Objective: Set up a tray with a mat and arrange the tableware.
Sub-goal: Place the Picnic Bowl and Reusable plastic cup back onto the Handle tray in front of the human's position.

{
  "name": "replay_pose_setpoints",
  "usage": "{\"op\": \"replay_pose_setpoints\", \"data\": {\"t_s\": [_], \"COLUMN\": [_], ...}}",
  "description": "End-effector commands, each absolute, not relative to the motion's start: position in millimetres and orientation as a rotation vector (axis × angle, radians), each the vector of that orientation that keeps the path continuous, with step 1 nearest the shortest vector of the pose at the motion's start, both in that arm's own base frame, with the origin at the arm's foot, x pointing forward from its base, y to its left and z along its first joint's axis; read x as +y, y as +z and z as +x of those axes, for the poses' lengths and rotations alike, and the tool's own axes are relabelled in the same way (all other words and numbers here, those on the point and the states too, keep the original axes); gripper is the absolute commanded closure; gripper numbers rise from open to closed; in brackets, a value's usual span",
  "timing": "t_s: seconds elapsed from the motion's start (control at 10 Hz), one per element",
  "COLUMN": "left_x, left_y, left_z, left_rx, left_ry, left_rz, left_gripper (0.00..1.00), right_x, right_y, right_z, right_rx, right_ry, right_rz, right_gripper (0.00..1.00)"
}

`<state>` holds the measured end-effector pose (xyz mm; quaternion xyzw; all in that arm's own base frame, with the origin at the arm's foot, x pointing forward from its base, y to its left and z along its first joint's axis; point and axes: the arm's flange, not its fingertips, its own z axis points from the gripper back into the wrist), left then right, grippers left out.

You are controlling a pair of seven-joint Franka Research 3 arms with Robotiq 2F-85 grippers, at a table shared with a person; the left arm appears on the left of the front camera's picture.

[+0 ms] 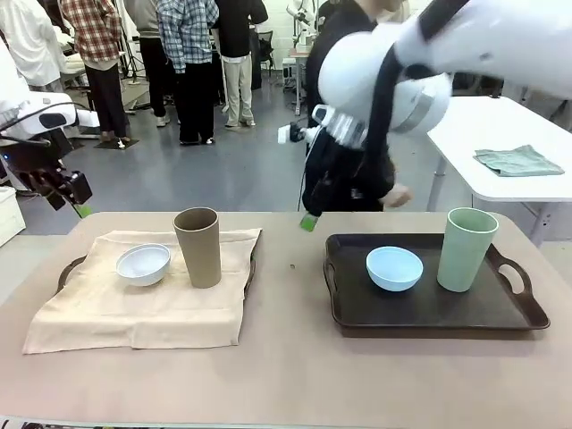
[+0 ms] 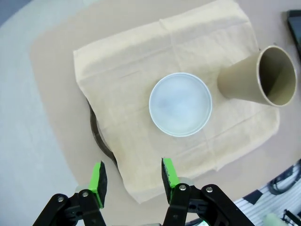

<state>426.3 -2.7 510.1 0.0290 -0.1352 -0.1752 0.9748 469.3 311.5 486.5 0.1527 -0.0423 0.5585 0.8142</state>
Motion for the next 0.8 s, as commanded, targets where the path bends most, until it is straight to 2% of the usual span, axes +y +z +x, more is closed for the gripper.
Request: {"op": "replay_pose_setpoints", "data": {"t_s": [0.0, 0.2, 0.3, 0.7], "left_x": [-12.5, -9.2, -9.2, -9.2], "left_y": [518.8, 517.2, 517.2, 517.2], "left_z": [427.0, 425.5, 425.5, 425.5], "left_rx": [-0.285, -0.286, -0.286, -0.286], "left_ry": [-0.36, -0.37, -0.37, -0.37], "left_rz": [0.104, 0.076, 0.076, 0.076], "left_gripper": [0.38, 0.38, 0.38, 0.38], "right_x": [326.5, 345.8, 315.2, 315.2], "right_y": [539.7, 576.0, 551.8, 551.8], "right_z": [438.3, 417.3, 421.5, 421.5], "right_rx": [0.058, 0.009, 0.02, 0.02], "right_ry": [1.096, 1.194, 1.091, 1.091], "right_rz": [0.262, 0.211, 0.227, 0.227], "right_gripper": [0.0, 0.0, 0.0, 0.0]}}
